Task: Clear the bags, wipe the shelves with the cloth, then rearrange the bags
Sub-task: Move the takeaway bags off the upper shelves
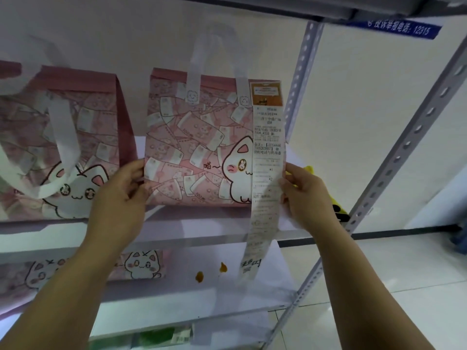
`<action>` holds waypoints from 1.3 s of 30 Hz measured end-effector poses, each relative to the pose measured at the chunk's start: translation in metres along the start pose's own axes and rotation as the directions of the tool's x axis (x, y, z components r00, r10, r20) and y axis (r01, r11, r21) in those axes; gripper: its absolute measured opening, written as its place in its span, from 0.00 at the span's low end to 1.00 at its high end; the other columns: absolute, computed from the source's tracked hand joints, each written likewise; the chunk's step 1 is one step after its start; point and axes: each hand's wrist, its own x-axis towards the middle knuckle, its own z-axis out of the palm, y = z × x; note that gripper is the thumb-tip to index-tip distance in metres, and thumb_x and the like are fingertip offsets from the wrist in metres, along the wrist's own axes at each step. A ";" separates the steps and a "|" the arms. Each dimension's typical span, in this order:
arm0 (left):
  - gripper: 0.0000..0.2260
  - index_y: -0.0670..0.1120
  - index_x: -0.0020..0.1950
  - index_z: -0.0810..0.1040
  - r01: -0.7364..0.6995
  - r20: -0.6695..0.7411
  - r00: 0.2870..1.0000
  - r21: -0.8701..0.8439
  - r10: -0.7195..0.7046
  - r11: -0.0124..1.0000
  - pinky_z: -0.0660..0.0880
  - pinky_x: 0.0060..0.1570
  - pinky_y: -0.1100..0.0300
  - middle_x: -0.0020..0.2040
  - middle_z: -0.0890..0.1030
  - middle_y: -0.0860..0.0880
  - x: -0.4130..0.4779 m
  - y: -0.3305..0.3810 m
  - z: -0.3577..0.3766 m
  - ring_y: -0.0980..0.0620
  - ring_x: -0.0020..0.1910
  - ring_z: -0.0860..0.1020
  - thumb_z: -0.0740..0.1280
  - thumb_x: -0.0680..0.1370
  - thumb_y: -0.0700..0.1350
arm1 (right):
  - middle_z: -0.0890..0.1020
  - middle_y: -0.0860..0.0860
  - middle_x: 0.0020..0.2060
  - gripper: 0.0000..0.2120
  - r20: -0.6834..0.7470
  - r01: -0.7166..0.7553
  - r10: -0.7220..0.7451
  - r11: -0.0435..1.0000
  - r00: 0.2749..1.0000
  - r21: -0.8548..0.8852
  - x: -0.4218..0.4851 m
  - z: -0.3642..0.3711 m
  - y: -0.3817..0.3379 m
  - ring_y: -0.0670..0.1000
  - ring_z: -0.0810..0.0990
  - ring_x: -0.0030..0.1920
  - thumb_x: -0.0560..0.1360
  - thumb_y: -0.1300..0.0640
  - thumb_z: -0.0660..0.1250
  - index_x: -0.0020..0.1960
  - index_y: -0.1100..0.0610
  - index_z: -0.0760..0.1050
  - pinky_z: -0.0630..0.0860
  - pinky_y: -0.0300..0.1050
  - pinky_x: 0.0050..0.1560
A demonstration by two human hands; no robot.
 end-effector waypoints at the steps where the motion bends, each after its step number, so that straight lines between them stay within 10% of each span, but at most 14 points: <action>1: 0.21 0.56 0.62 0.74 0.001 -0.006 1.000 0.006 -0.001 1.000 0.71 0.45 0.75 0.52 0.78 0.63 -0.001 0.001 0.001 0.70 0.48 0.76 0.62 0.77 0.33 | 0.83 0.39 0.37 0.21 -0.005 0.001 -0.001 1.000 1.000 -0.006 -0.001 0.000 -0.001 0.39 0.78 0.29 0.79 0.59 0.59 0.47 0.30 0.75 0.71 0.34 0.29; 19: 0.20 0.63 0.49 0.76 -0.057 0.062 0.996 -0.143 0.067 0.988 0.71 0.48 0.66 0.48 0.81 0.62 -0.074 0.051 -0.037 0.67 0.49 0.78 0.65 0.76 0.35 | 0.84 0.44 0.49 0.21 -0.222 0.159 -0.120 0.973 0.968 0.165 -0.121 -0.023 -0.025 0.46 0.82 0.48 0.79 0.64 0.58 0.54 0.38 0.76 0.81 0.41 0.41; 39: 0.22 0.65 0.48 0.77 -0.086 0.441 0.851 -0.418 0.284 0.905 0.76 0.42 0.64 0.49 0.82 0.62 -0.239 0.137 0.011 0.60 0.48 0.80 0.65 0.77 0.35 | 0.84 0.40 0.42 0.17 -0.626 0.041 -0.041 0.999 0.778 -0.015 -0.393 -0.159 -0.043 0.44 0.82 0.36 0.79 0.61 0.61 0.51 0.38 0.76 0.78 0.37 0.34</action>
